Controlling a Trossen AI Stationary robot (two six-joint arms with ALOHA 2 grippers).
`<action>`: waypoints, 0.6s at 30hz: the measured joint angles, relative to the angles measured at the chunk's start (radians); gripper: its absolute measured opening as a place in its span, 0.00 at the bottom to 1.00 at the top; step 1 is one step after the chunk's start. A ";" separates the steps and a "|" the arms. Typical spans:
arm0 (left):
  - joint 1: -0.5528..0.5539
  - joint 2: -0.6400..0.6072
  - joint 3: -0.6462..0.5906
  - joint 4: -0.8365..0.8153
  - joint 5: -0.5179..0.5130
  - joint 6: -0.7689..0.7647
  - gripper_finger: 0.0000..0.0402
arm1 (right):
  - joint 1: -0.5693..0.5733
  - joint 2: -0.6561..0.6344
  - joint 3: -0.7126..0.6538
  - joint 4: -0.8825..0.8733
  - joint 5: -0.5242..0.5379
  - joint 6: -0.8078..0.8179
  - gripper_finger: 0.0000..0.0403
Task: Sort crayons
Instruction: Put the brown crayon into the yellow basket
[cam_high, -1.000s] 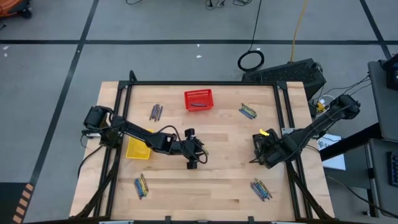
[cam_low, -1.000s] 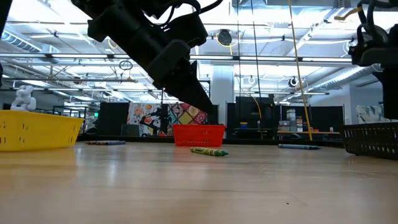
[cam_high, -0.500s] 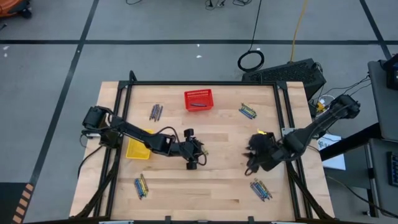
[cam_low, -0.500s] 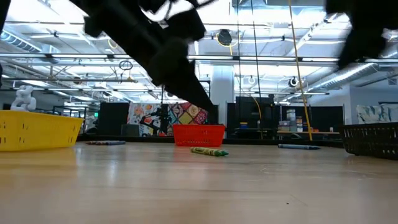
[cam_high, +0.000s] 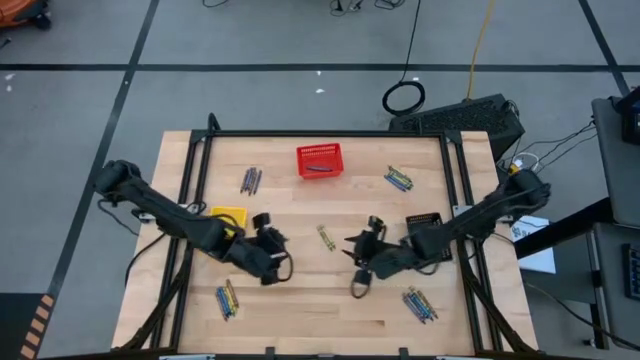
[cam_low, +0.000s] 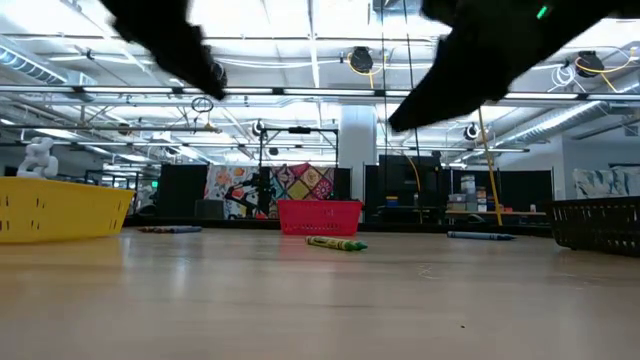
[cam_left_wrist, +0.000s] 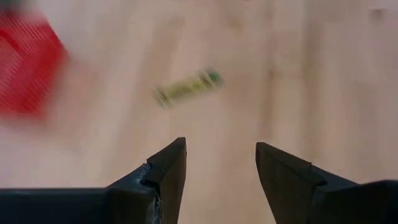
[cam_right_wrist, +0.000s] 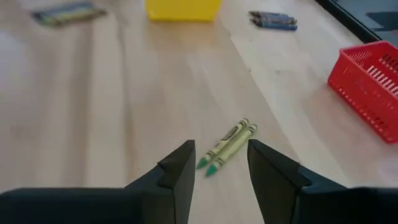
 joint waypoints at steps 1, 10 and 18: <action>-0.009 -0.009 0.000 -0.033 0.062 -0.082 0.49 | -0.014 0.033 0.000 0.036 0.000 -0.024 0.33; -0.131 0.003 0.000 -0.220 0.435 -0.881 0.49 | -0.060 0.166 0.000 0.278 0.000 -0.275 0.32; -0.254 0.138 0.000 -0.257 0.504 -1.478 0.49 | -0.063 0.170 0.000 0.294 0.000 -0.384 0.32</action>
